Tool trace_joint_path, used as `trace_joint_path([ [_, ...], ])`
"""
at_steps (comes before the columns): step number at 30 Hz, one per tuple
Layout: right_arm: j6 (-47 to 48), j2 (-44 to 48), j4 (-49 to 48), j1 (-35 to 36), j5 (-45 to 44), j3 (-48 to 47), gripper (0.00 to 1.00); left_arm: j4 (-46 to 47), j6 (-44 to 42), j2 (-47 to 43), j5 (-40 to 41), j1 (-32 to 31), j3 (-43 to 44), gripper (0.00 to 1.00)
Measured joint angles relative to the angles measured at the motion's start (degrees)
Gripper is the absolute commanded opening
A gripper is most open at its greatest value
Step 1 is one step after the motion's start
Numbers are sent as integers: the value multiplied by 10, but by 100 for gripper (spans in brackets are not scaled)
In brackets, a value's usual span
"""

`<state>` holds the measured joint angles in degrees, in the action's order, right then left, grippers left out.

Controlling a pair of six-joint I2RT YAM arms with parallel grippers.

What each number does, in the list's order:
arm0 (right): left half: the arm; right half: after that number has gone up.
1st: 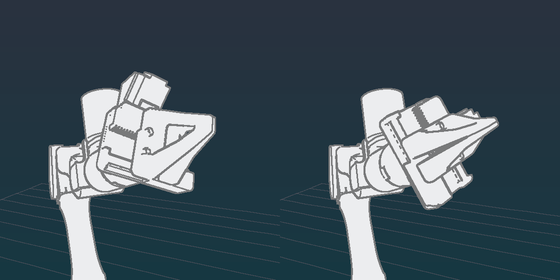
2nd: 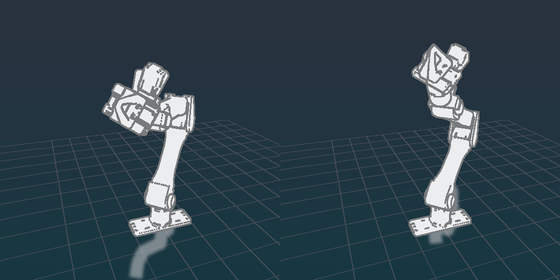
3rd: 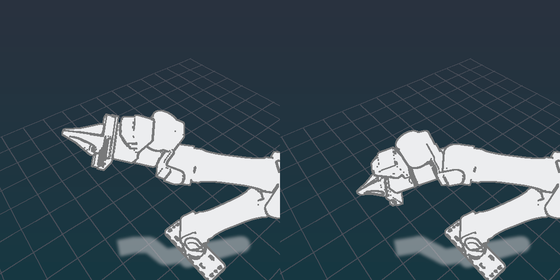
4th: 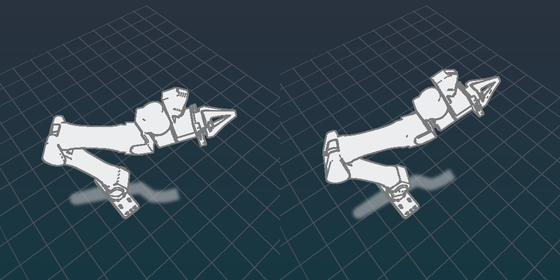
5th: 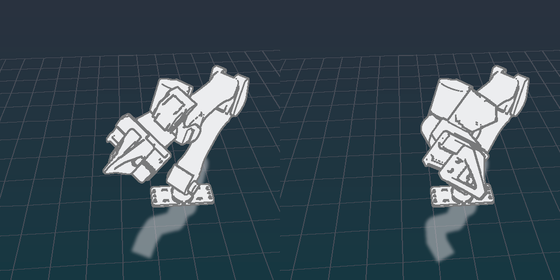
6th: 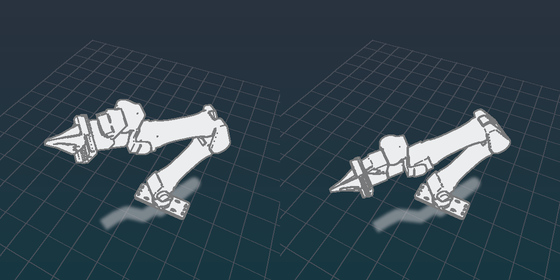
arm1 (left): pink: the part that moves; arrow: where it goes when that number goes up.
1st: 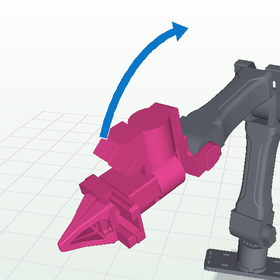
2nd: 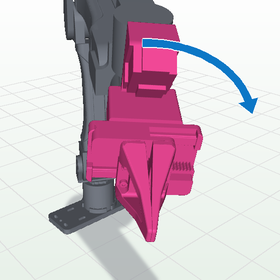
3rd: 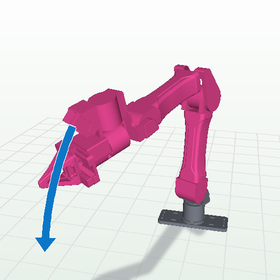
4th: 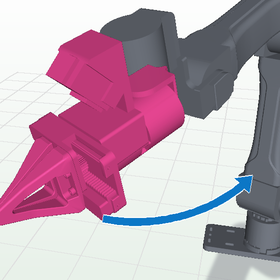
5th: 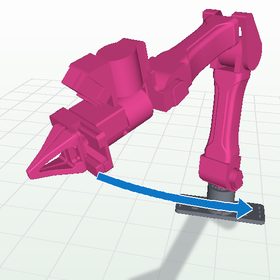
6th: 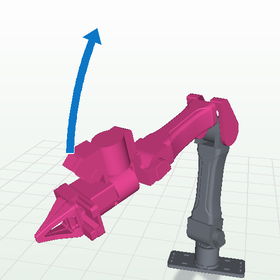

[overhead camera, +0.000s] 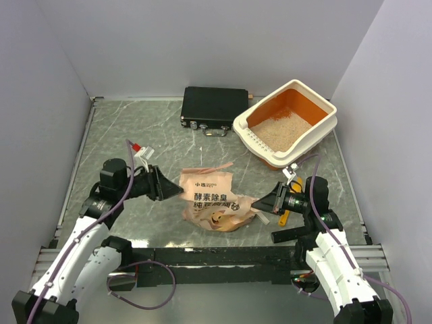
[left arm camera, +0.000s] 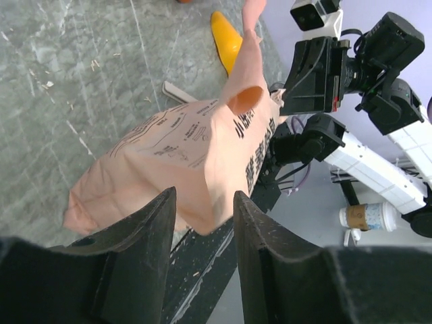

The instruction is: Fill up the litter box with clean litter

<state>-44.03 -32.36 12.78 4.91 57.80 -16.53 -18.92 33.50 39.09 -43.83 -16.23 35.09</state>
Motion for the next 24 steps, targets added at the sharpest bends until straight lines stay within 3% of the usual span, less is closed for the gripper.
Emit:
trace_joint_path([
  [5, 0, 0, -4, 1, 0, 1, 0, 69, 30, 26, -9, -16, -31, 44],
  [10, 0, -1, -8, 2, 0, 1, 0, 115, 57, 40, 3, -75, -49, 43],
  [13, -2, -3, -12, 2, 0, 2, 0, 134, 69, 39, 24, -117, -56, 23],
  [14, -5, -3, -16, 3, -1, 2, 0, 137, 70, 39, 41, -135, -59, 3],
  [19, -30, -3, -56, 3, 6, 24, 0, 120, 61, 46, 59, -137, -54, 1],
  [24, -118, -3, -196, 3, 52, 101, 0, 43, 27, 106, 35, -105, 6, 1],
])
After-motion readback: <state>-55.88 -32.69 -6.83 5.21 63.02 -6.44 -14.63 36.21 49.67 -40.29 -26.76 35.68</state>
